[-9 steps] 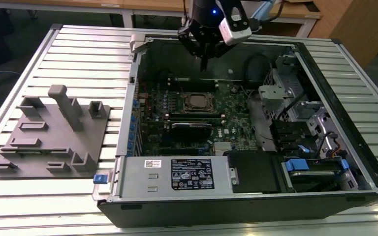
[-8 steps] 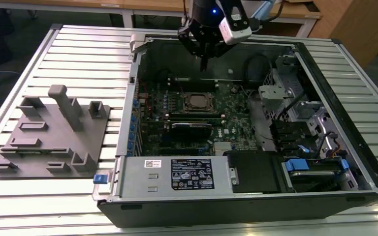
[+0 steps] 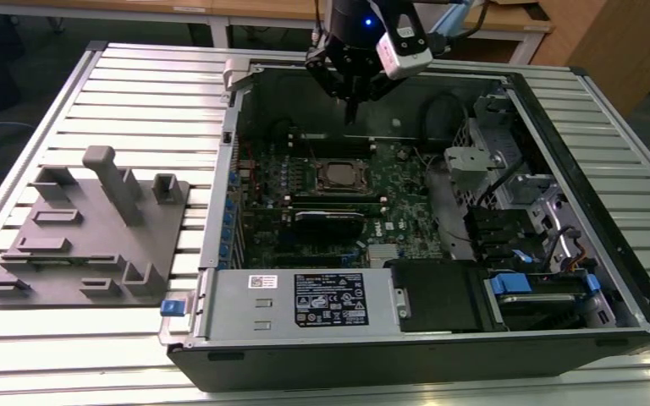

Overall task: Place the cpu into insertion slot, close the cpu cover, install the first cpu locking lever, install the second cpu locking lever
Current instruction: 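Install the first cpu locking lever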

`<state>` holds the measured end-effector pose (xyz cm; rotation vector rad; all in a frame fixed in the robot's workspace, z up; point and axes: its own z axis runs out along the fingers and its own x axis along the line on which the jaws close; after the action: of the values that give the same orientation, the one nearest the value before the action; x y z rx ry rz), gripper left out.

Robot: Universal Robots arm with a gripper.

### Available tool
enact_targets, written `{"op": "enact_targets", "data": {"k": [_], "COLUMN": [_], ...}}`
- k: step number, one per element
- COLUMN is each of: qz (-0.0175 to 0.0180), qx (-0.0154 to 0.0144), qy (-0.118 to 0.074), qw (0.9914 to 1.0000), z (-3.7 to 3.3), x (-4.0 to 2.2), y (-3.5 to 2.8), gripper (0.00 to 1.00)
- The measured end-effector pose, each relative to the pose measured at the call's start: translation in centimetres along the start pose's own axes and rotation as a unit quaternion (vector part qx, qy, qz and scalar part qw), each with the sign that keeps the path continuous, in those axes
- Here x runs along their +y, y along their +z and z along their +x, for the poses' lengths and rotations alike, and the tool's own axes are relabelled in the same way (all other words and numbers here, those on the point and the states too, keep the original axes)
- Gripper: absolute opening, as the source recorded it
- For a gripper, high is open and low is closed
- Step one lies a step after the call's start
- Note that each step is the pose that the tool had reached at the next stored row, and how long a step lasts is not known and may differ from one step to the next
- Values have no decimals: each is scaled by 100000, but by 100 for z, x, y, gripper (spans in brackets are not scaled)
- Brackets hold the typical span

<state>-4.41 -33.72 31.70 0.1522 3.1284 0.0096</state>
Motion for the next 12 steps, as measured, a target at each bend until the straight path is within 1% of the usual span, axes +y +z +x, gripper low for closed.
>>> {"op": "enact_targets", "data": {"k": [5, 12], "qz": [-2, -1], "qx": [-1, 11], "qy": [0, -1], "qw": [100000, 100000], "z": [35, 71], "x": [-4, -7], "y": [13, 53], "gripper": [11, 11]}}
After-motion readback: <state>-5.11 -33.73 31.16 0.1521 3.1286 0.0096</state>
